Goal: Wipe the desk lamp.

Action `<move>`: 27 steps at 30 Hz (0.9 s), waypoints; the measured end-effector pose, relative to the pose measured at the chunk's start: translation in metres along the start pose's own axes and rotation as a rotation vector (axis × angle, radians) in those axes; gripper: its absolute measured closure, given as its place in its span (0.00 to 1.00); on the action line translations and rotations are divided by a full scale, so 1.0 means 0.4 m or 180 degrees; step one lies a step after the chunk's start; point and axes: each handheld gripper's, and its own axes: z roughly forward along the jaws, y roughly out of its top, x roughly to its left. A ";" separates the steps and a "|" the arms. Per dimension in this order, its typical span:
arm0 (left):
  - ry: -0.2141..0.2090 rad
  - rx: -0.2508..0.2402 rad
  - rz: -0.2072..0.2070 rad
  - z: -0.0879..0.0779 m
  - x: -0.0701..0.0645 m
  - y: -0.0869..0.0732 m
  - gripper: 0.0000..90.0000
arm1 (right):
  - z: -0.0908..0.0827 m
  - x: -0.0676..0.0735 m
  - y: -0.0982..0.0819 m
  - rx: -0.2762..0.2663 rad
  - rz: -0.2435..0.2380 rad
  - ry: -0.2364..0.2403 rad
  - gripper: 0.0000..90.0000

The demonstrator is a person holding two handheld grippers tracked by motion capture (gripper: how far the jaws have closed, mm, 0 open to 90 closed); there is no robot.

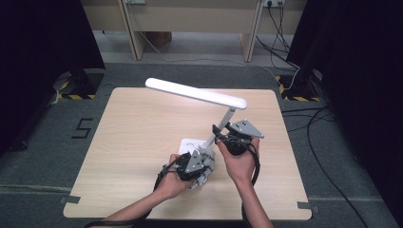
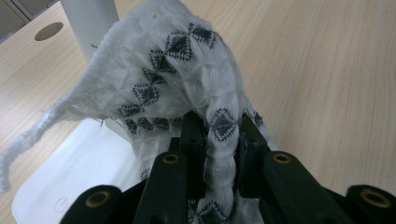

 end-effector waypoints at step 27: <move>-0.0066 0.0050 0.0120 -0.017 -0.022 -0.013 0.86 | 0.003 0.039 0.005 0.0123 0.0248 -0.0399 0.77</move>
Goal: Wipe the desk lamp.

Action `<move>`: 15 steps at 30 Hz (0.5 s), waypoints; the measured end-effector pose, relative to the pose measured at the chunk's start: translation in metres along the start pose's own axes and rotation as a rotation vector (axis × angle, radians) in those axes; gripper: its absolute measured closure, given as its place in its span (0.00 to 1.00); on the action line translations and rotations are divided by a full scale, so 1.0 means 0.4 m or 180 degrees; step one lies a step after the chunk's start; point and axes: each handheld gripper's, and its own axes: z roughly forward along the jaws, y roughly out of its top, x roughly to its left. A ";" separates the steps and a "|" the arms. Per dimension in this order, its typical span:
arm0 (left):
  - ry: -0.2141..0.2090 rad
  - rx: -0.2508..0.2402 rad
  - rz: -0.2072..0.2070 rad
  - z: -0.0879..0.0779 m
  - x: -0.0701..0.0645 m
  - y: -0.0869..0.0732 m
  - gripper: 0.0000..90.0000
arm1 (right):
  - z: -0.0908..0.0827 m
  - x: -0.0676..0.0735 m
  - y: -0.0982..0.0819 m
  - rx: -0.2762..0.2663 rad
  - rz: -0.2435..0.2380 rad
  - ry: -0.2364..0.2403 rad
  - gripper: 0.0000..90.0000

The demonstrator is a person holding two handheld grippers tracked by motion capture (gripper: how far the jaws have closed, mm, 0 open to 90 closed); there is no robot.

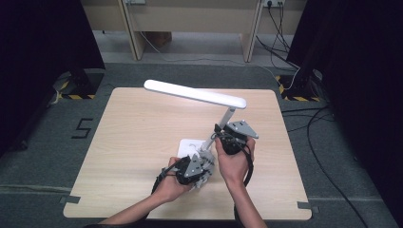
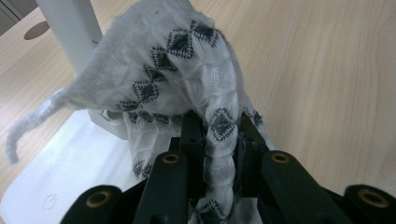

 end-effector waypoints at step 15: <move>-0.0248 0.0019 0.0165 -0.042 -0.049 -0.006 0.85 | 0.003 0.010 -0.001 -0.0002 0.0046 -0.0003 0.78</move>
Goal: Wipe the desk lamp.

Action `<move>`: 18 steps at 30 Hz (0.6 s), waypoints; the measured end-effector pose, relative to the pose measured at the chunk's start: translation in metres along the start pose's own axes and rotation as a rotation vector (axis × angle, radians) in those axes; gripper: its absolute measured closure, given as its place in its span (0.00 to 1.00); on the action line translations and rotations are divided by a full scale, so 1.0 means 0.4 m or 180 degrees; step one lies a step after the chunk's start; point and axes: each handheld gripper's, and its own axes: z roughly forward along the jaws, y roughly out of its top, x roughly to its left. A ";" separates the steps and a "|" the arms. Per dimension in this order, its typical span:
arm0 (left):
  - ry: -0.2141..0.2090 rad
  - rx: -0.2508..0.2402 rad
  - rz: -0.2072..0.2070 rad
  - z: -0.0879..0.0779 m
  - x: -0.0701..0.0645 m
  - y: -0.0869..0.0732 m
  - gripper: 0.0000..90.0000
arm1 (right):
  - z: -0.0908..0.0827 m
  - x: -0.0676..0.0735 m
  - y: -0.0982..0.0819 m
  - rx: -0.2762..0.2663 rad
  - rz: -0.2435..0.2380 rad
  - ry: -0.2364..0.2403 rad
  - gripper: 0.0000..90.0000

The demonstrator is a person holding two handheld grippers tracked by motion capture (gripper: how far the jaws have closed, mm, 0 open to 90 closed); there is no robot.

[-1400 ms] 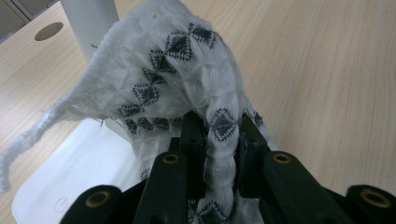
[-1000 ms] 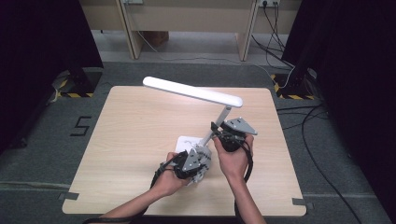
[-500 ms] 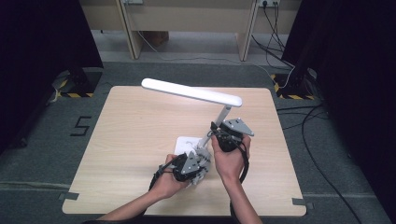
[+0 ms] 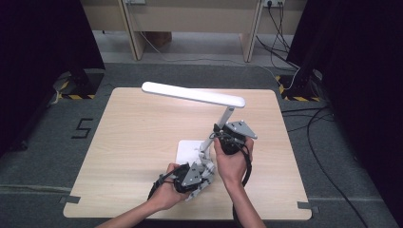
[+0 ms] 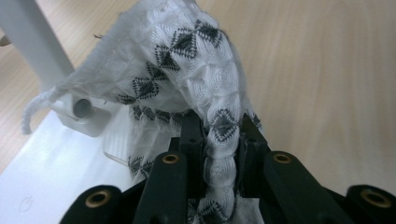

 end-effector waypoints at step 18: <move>0.0016 -0.0362 -0.0272 -0.071 0.037 0.008 0.85 | -0.054 -0.030 -0.026 0.0115 -0.0230 0.0318 0.55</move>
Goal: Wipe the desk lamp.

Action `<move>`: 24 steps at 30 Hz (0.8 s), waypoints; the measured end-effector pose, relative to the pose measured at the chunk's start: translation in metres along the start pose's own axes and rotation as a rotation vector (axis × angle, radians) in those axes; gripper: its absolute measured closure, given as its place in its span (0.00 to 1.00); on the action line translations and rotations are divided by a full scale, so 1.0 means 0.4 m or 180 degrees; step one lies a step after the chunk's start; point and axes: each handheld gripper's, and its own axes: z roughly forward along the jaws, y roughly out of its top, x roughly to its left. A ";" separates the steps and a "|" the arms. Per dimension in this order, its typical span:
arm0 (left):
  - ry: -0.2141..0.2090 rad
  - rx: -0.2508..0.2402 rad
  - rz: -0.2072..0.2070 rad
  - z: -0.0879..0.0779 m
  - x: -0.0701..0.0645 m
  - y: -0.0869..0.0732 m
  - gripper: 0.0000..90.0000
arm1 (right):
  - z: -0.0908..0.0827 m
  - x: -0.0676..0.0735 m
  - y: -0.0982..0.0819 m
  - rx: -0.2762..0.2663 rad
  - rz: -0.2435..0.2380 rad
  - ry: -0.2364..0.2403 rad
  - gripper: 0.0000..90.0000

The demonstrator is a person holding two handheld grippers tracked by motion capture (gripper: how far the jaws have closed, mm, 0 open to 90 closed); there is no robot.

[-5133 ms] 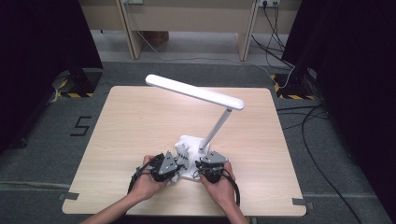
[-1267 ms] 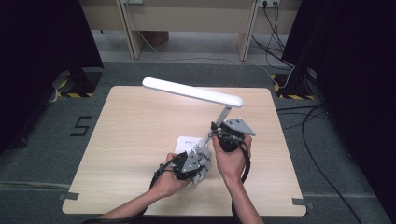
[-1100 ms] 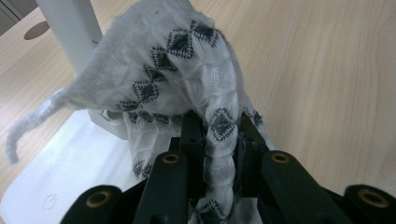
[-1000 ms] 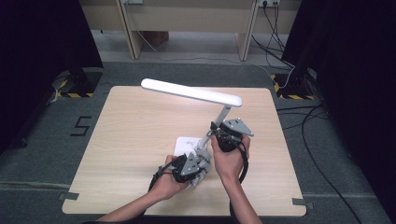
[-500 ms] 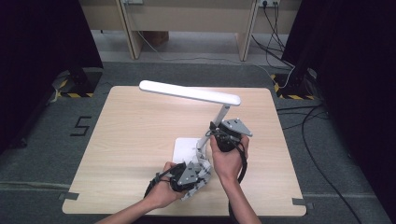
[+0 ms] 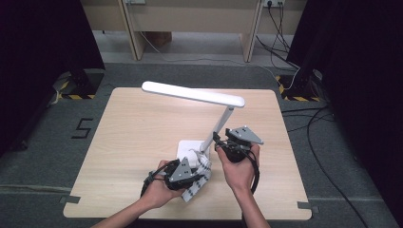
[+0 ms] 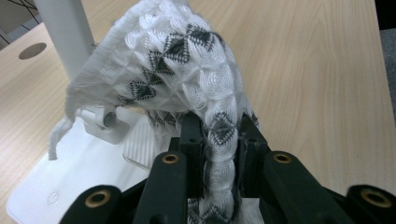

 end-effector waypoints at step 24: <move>0.0184 -0.0034 0.0008 0.014 0.004 0.009 0.85 | -0.004 0.058 -0.125 0.0583 0.0155 0.0849 0.49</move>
